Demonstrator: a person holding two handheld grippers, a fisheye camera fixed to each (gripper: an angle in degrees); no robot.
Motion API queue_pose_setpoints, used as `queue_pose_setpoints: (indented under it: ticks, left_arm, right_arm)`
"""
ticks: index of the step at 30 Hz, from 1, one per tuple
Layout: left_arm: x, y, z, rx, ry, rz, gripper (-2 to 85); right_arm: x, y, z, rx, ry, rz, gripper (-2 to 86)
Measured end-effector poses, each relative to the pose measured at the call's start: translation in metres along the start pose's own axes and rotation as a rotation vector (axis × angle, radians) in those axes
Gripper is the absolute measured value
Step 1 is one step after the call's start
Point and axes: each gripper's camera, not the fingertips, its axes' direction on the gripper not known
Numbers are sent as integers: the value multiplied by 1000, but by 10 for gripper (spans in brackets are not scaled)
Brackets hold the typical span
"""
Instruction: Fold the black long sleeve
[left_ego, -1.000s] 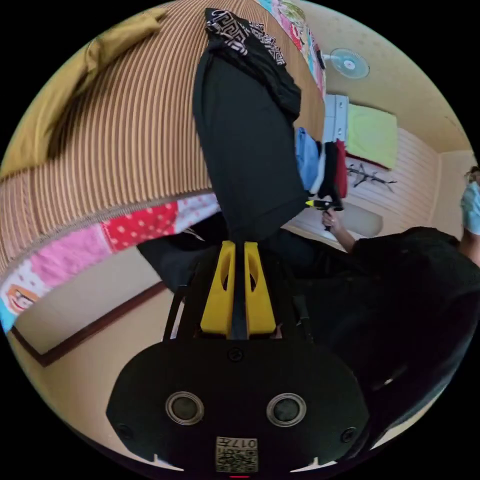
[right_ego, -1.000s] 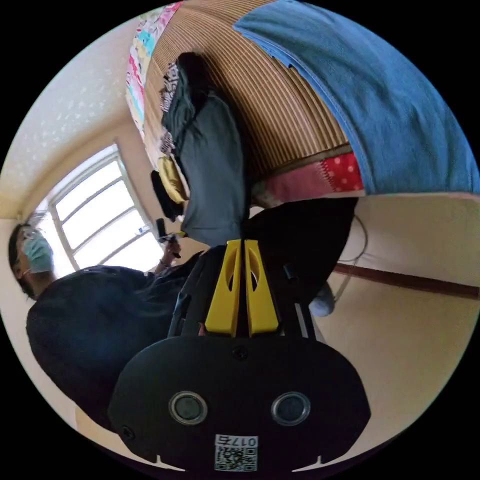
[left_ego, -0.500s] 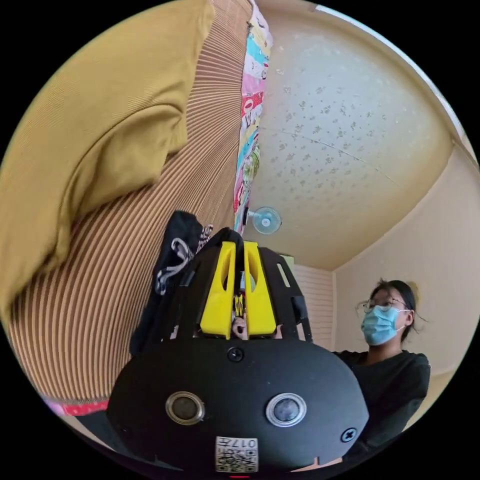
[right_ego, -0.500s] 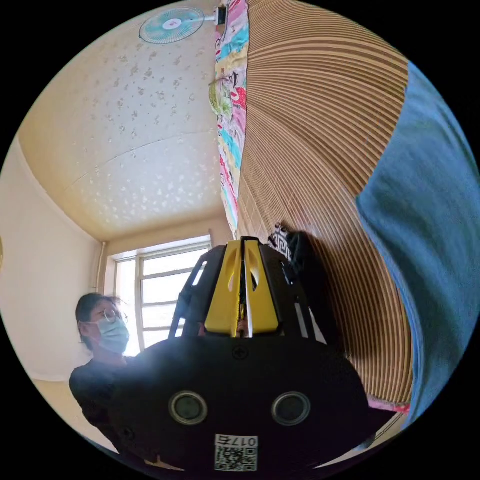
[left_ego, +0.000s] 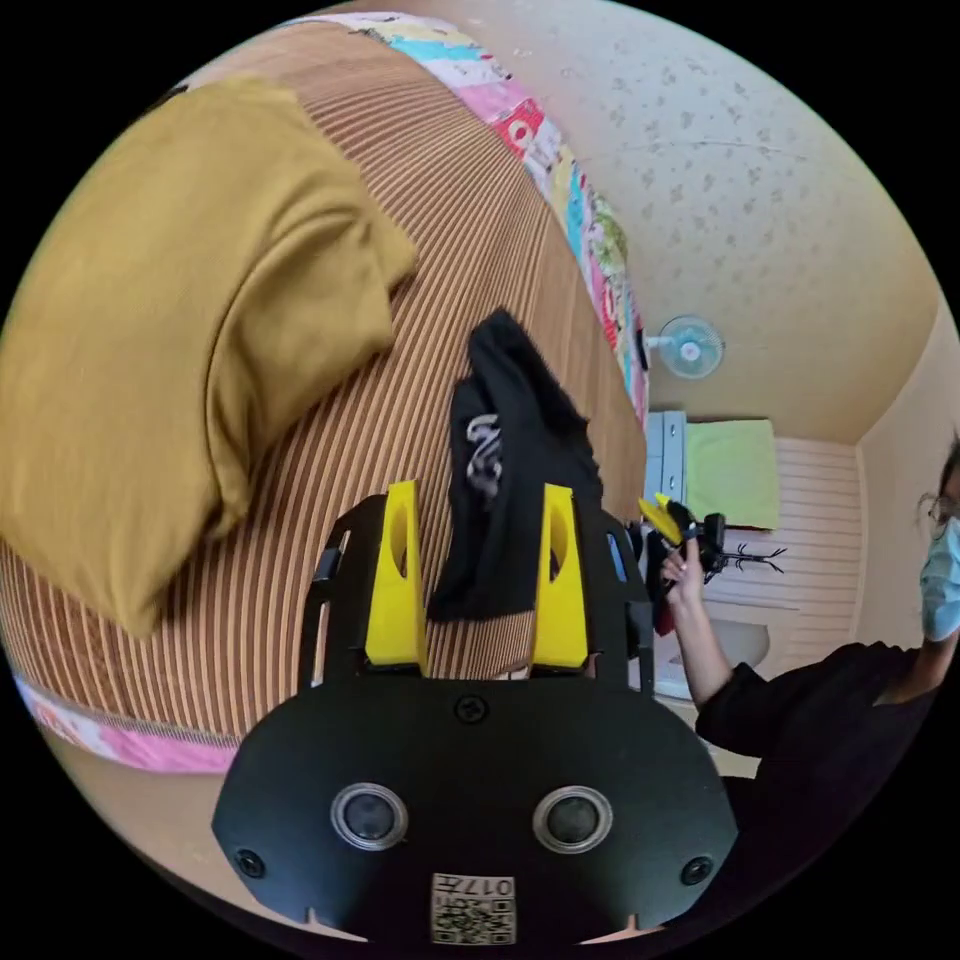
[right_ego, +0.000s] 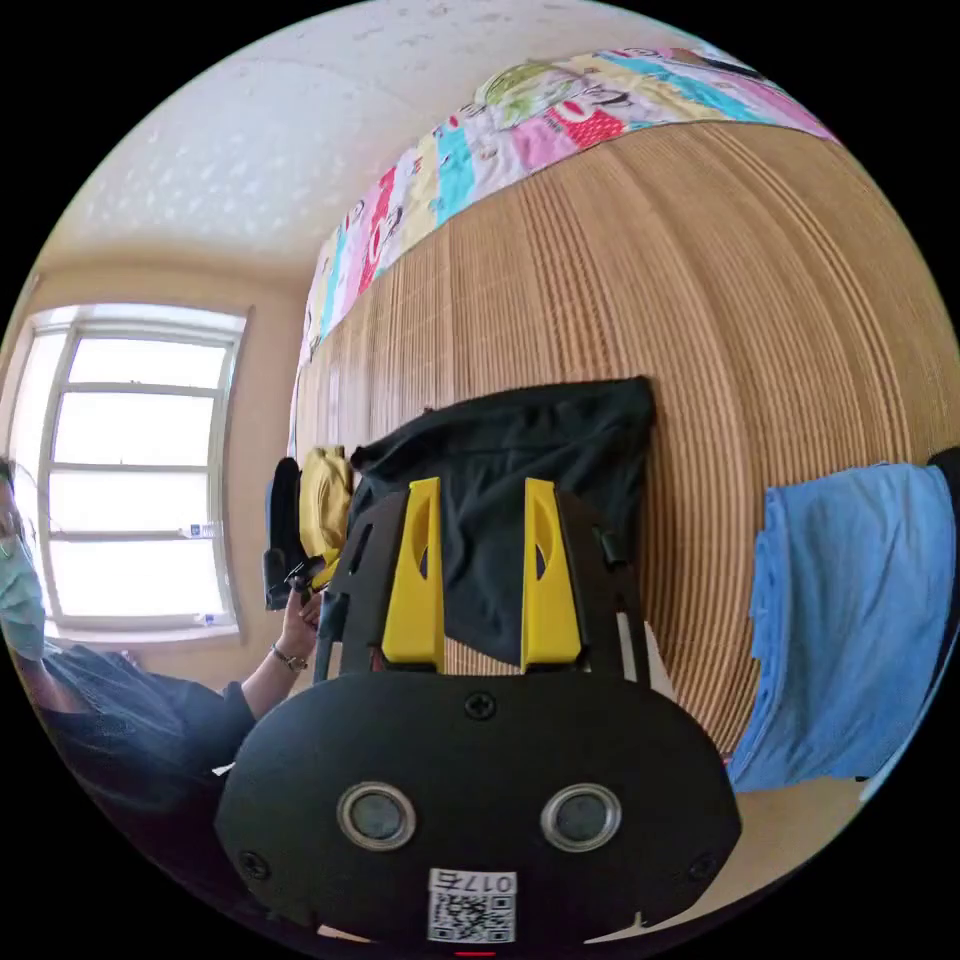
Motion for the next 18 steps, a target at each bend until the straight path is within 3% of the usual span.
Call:
queue_pose_setpoints:
  ticks: [2, 5, 7, 9, 13, 15, 18]
  left_arm:
    - [-21, 24, 18, -7, 82, -61, 157]
    - [-42, 42, 46, -37, 125, -152, 107]
    - [-24, 48, 47, 20, 85, -63, 38]
    - [3, 51, 44, 42, 34, 36, 33]
    - [73, 59, 53, 34, -116, 235, 26]
    - [100, 61, 67, 3, -167, 309, 24]
    - [135, 68, 93, -36, -248, 436, 24]
  right_arm:
    - [-48, 2, 68, -182, -90, -52, 141]
    - [-103, 1, 142, -298, -172, -100, 152]
    - [-136, -7, 178, -356, -180, -118, 170]
    - [-170, -19, 207, -414, -139, -155, 203]
    - [-255, -45, 260, -601, 141, -310, 312]
    - [-278, -49, 284, -714, 248, -367, 308]
    - [-289, -45, 308, -856, 514, -443, 193]
